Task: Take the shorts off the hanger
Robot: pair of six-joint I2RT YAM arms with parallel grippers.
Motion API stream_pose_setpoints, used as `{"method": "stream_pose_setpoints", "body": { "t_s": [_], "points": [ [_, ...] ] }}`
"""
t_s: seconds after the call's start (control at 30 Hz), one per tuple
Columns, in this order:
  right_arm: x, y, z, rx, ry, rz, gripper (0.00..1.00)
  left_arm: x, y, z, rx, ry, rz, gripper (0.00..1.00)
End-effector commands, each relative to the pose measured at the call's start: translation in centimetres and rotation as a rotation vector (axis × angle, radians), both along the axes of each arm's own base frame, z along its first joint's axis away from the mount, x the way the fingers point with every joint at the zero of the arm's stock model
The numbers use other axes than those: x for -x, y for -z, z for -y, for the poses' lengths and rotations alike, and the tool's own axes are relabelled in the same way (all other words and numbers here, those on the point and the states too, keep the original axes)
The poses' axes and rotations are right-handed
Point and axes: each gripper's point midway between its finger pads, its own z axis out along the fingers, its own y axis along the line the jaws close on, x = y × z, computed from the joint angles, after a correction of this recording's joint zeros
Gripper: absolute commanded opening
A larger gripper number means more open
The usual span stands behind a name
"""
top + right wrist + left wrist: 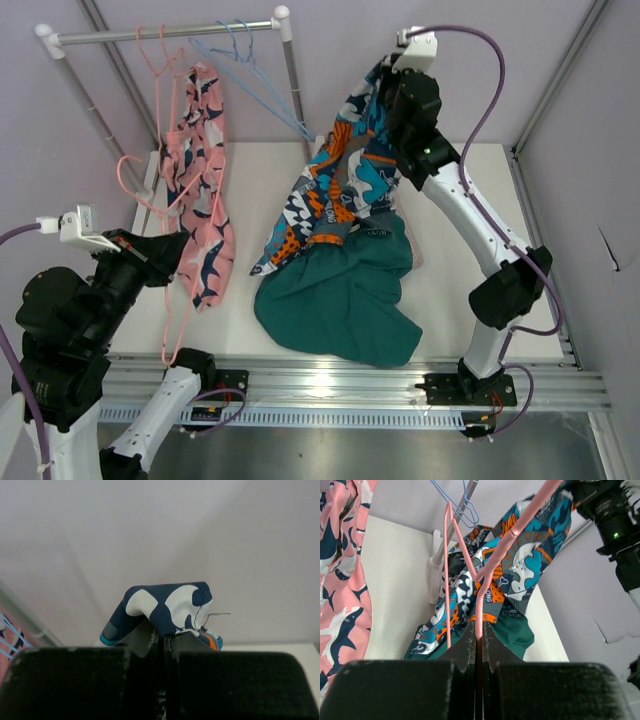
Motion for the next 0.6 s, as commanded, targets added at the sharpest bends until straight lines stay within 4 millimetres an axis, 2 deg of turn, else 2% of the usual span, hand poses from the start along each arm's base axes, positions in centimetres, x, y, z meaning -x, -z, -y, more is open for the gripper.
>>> {"method": "stream_pose_setpoints", "body": {
  "t_s": [0.0,0.03,0.07,0.1,0.13,0.17,0.2,0.23,0.27,0.3,0.33,0.4,0.47,0.57],
  "points": [
    [2.3,1.6,0.4,-0.121,-0.045,-0.013,0.0,-0.5,-0.4,-0.3,-0.022,-0.016,0.037,0.0],
    [3.0,2.6,-0.6,-0.137,-0.084,-0.016,0.0,-0.7,-0.2,-0.3,-0.026,-0.017,0.03,0.0],
    [4.4,2.9,-0.7,-0.153,-0.104,-0.018,0.0,-0.9,0.0,-0.3,-0.028,-0.018,0.026,0.0],
    [5.1,4.5,-1.6,-0.178,-0.124,-0.044,0.0,-1.1,0.2,-0.2,-0.029,-0.018,0.023,0.0],
    [6.4,9.1,-3.9,-0.148,-0.168,-0.114,0.0,-1.2,0.2,-0.3,-0.029,-0.02,0.029,0.0],
    [7.8,10.0,-4.5,-0.153,-0.183,-0.127,0.0,-1.4,0.3,-0.2,-0.029,-0.02,0.029,0.0],
    [8.9,11.8,-5.4,-0.155,-0.198,-0.155,0.0,-1.6,0.5,-0.2,-0.03,-0.02,0.025,0.0],
    [9.9,15.9,-5.8,-0.123,-0.186,-0.213,0.0,-1.6,0.6,-0.1,-0.03,-0.017,0.023,0.0],
    [11.7,17.6,-7.5,-0.112,-0.217,-0.239,0.0,-1.7,0.7,-0.1,-0.03,-0.015,0.023,0.0],
    [12.7,18.9,-7.7,-0.115,-0.216,-0.262,0.0,-1.8,0.8,-0.1,-0.031,-0.015,0.022,0.0],
    [13.7,22.3,-7.8,-0.118,-0.212,-0.325,0.0,-1.8,0.9,0.0,-0.032,-0.014,0.022,0.0],
    [15.3,25.3,-8.2,-0.133,-0.224,-0.399,0.0,-1.9,1.1,-0.1,-0.032,-0.017,0.017,0.0],
    [16.8,29.6,-7.9,-0.174,-0.208,-0.519,0.0,-1.9,1.3,-0.1,-0.034,-0.016,0.015,0.0],
    [18.0,33.3,-7.2,-0.226,-0.171,-0.624,0.0,-1.9,1.6,-0.1,-0.033,-0.017,0.011,0.0]
  ]
}}
